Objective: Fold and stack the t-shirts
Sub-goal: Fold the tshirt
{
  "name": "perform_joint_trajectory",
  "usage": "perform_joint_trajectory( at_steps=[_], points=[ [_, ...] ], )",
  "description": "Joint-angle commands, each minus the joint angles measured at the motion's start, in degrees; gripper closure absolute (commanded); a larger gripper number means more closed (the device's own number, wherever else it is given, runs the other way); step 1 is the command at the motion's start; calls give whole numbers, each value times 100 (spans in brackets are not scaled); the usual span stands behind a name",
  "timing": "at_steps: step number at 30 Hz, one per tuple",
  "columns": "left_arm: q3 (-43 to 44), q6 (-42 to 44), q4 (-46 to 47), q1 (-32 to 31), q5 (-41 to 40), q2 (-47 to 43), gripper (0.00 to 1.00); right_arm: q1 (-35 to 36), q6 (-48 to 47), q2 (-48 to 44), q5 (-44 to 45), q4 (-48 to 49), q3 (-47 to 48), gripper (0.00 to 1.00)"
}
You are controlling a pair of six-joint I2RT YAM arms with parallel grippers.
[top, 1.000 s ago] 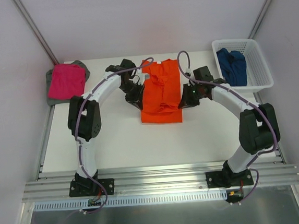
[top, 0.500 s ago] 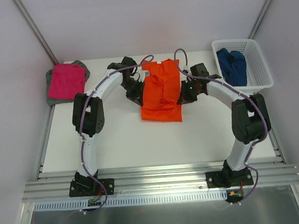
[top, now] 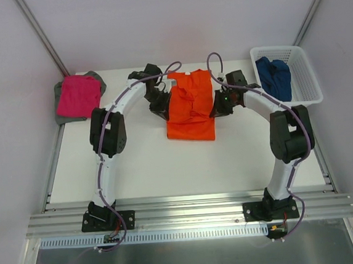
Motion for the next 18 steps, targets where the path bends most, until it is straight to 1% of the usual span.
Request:
perform_joint_trajectory(
  at_steps=[1,10,18],
  points=[
    [252,148,-82,44,-121,83,100,-42,-100,88,12,143,347,97],
    [664,96,-11,44,-314,391,100,-42,-153,343,73,196,567,97],
    [919,96,68,35,-393,400,100,-50,-171,352,135,266,699,97]
  ],
)
